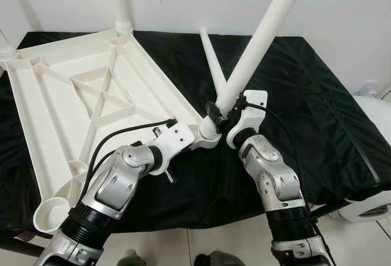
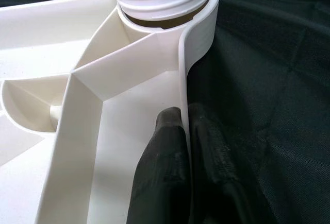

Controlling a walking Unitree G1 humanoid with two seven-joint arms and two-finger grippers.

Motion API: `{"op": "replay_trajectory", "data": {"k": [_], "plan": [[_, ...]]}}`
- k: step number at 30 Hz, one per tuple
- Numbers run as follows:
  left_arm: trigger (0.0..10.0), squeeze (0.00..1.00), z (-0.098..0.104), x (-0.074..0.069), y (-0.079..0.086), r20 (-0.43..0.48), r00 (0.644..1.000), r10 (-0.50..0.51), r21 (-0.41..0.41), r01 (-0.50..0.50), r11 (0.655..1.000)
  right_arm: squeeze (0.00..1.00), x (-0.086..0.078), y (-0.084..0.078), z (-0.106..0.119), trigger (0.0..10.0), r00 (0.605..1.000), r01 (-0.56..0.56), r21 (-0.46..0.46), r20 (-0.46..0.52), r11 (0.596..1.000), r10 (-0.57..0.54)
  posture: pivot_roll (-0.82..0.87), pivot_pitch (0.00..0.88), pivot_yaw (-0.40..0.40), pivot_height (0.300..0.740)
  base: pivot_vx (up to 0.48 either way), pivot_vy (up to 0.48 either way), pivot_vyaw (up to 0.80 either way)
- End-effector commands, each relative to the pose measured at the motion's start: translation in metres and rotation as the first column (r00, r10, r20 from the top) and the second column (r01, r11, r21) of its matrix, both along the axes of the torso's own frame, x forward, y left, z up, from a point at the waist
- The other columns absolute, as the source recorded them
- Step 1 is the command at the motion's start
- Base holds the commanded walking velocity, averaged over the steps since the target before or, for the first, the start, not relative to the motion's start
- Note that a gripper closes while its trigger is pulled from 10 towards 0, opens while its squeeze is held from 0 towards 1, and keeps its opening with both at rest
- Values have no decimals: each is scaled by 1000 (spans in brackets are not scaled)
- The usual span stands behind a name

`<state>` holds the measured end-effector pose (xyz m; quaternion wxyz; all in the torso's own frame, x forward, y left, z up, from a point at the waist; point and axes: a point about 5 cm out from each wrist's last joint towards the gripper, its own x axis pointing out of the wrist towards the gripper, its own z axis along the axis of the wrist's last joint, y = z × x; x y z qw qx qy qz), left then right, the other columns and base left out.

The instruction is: Building children table

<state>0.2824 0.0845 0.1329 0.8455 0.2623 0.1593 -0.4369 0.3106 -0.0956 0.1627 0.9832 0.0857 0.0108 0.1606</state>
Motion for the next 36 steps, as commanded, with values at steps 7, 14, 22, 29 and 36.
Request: {"op": "replay_trajectory", "data": {"k": [7, 14, 22, 29, 36], "plan": [[10000, 0, 0, 2, 8, 32, 998, 56, 0, -56, 998, 0, 0, -6, -36, 10000, 992, 34, -163, -118, 986, -54, 44, 38, -64, 740, 0, 0, 0], [10000, 0, 1, 1, 10, 32, 998, 62, 0, -63, 998, 0, -7, 1, -43, 10000, 992, -10, -184, -129, 983, -14, 50, 45, -69, 740, 0, 0, 0], [10000, 0, 1, 1, 11, 31, 997, 68, -4, -68, 998, 0, -13, -9, -58, 10000, 987, 2, -201, -154, 980, -34, 38, 50, -70, 740, 0, 0, 0], [10000, 0, 1, 1, 10, 32, 997, 66, -7, -65, 998, 0, -16, -19, -66, 10000, 989, 14, -212, -139, 977, -44, 36, 53, -68, 740, 0, 0, 0], [10000, 0, 2, 0, 10, 32, 997, 64, -9, -63, 998, 0, -21, -20, -70, 10000, 997, -26, -209, -79, 978, 10, 39, 58, -67, 740, 0, 0, 0]]}}
